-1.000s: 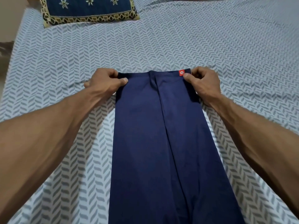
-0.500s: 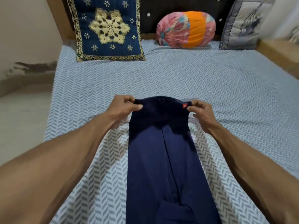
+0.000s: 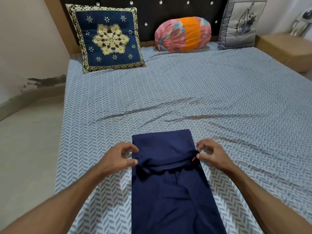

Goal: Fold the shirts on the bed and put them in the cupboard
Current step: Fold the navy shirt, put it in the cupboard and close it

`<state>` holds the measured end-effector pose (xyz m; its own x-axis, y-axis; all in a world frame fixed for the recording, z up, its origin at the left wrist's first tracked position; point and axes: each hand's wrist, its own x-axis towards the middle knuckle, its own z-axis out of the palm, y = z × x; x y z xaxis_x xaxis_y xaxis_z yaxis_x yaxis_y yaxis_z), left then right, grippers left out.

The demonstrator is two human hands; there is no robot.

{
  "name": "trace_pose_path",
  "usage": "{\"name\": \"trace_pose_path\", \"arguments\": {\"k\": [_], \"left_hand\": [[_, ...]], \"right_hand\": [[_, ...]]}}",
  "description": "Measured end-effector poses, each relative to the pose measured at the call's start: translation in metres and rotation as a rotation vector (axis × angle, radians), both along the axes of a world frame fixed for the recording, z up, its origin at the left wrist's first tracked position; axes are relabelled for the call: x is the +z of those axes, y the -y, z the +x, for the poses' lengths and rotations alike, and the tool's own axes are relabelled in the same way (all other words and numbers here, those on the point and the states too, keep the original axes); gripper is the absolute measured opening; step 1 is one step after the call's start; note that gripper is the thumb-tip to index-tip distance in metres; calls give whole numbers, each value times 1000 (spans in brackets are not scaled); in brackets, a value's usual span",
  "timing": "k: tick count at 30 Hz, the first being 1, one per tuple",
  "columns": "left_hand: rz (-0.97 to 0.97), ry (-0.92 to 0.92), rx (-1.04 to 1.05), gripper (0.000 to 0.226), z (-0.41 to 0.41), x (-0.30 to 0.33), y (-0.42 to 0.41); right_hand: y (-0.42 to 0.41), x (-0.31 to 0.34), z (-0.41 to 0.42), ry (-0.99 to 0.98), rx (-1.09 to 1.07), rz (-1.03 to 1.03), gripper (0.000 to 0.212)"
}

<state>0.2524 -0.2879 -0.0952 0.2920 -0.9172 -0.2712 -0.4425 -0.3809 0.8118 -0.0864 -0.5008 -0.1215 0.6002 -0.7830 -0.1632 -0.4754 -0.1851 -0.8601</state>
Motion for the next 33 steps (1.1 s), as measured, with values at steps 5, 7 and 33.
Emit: {"name": "trace_pose_path", "arguments": {"k": [5, 7, 33], "left_hand": [[64, -96, 313, 37, 6, -19, 26], [119, -16, 351, 48, 7, -28, 41], [-88, -54, 207, 28, -52, 64, -30]], "right_hand": [[25, -21, 34, 112, -250, 129, 41], [39, -31, 50, 27, -247, 56, 35], [-40, 79, 8, -68, -120, 33, 24]]}}
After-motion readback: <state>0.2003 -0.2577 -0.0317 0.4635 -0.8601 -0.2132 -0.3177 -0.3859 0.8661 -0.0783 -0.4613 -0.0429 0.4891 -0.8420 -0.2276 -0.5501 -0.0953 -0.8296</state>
